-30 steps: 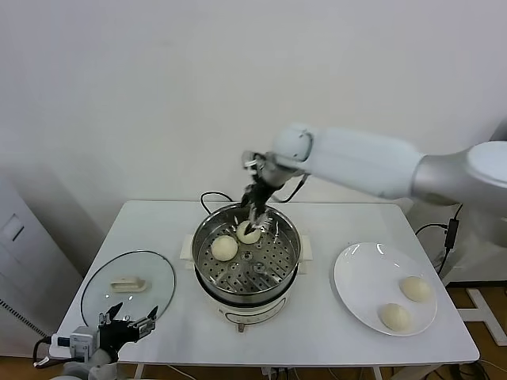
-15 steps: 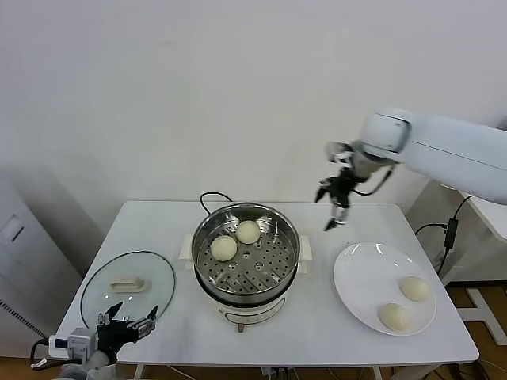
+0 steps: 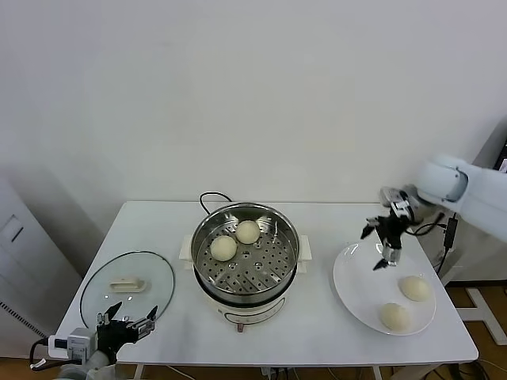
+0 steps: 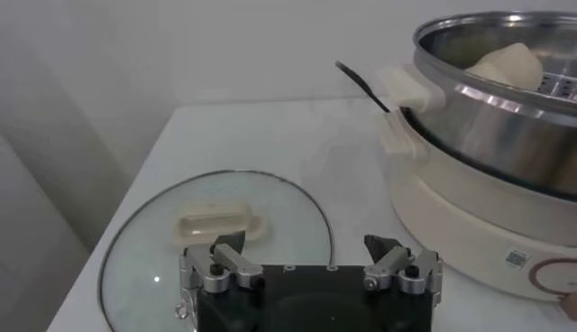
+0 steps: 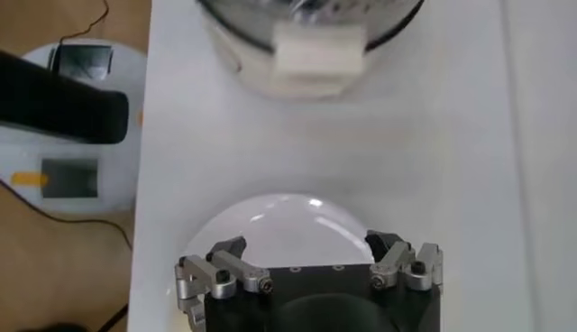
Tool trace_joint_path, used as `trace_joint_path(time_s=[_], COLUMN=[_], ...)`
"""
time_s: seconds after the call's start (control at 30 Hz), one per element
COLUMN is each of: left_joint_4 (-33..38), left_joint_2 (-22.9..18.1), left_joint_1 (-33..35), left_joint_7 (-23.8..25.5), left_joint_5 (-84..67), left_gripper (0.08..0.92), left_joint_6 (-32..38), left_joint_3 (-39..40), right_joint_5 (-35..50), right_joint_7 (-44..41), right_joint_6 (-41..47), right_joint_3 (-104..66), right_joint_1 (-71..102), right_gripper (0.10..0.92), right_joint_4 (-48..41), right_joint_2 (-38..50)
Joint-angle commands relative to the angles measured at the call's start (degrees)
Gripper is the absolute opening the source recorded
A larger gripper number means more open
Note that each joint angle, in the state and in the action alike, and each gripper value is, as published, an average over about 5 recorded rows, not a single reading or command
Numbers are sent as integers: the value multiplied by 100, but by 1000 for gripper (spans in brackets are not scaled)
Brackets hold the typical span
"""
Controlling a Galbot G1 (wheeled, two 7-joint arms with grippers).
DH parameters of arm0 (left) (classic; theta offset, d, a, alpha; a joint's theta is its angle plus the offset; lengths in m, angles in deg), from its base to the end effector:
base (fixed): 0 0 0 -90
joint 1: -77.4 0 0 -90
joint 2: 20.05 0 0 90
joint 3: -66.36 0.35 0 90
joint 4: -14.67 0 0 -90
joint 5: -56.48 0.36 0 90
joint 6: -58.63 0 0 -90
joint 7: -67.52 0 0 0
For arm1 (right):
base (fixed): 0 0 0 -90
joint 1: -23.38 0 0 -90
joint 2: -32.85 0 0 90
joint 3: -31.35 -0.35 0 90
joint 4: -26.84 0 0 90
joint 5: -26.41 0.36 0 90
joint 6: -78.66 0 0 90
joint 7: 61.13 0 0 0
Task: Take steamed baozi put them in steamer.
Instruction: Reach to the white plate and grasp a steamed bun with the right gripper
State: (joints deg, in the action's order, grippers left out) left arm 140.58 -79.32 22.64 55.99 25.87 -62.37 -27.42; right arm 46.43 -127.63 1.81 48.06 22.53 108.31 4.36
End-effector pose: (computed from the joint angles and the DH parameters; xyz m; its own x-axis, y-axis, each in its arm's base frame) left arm 0.1744 0.0875 -0.2573 -0.8385 0.0463 0.5429 0.0856 0.9952 0.0474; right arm 0.4936 -0.1919 -0.0951 -0.0602 -0.2167 0.9744 -0.9977 -0.0171 -0.0655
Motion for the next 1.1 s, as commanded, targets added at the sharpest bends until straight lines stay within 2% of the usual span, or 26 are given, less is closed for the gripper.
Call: trace_joint_path(time_s=[0.03,1.1], left_joint_4=[-3,-90], left_joint_2=[15,77], left_joint_1=[-34,-165], left_joint_7=[-16,-50], left_joint_5=[11,11], left_gripper=[823,823], left_joint_6=[-26,-92], left_joint_3=[32,162], right_joint_5=[-882,-1823], right_joint_7=[-109,-341], right_joint_6=[-156,-731], right_joint_3=[-1425,-2928], right_joint_1=[1931,3739], right_gripper=[823,823], right_joint_4=[23,-600], right_joint_2=[509,357])
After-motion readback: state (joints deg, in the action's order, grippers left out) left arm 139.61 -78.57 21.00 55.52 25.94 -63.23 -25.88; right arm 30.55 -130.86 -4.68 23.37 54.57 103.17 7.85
